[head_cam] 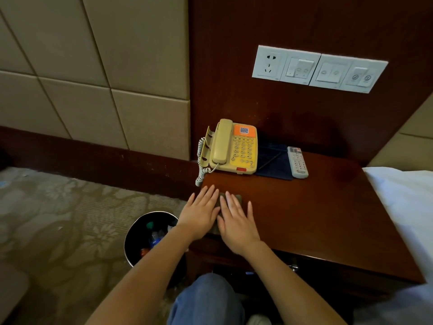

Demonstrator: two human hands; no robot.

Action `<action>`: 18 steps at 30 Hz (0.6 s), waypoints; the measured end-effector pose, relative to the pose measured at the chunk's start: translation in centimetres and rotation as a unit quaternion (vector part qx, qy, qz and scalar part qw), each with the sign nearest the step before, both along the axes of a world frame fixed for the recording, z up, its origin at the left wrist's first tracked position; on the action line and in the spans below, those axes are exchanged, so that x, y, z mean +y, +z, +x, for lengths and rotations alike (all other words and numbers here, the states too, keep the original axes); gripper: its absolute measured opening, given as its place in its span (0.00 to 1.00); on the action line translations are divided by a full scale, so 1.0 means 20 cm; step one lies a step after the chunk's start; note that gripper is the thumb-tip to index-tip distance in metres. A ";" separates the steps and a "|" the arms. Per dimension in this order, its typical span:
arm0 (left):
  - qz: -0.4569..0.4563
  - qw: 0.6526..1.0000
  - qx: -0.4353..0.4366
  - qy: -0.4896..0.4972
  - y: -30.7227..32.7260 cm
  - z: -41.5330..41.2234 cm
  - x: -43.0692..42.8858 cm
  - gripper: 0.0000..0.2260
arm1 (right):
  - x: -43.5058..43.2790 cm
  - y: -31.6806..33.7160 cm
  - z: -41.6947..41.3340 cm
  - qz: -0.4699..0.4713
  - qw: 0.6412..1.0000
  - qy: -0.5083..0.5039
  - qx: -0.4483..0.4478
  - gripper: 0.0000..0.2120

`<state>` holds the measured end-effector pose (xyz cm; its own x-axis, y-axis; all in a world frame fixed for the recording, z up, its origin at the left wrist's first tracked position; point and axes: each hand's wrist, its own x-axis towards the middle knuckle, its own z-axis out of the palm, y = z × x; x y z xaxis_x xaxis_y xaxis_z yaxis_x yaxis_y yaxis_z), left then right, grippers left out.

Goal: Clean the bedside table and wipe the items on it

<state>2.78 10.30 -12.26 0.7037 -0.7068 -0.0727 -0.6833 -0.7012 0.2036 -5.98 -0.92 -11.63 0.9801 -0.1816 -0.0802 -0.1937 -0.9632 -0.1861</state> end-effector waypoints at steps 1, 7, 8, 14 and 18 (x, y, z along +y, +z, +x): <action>-0.001 1.000 0.002 0.004 0.00 0.00 0.00 0.24 | -0.02 0.00 0.01 -0.005 1.000 0.011 0.013 0.27; -0.048 0.998 0.028 0.033 -0.01 0.01 0.02 0.26 | -0.08 0.01 0.00 0.009 1.000 0.001 0.003 0.29; -0.046 0.998 0.031 0.030 -0.01 0.02 0.02 0.26 | -0.08 0.01 -0.02 0.005 1.000 -0.007 0.012 0.29; -0.046 0.995 0.072 0.050 0.00 0.01 0.03 0.29 | -0.08 0.00 -0.04 0.001 1.000 -0.021 0.020 0.32; -0.074 0.983 0.133 0.100 0.06 -0.01 0.03 0.30 | -0.09 0.06 -0.08 0.025 0.998 -0.023 0.045 0.33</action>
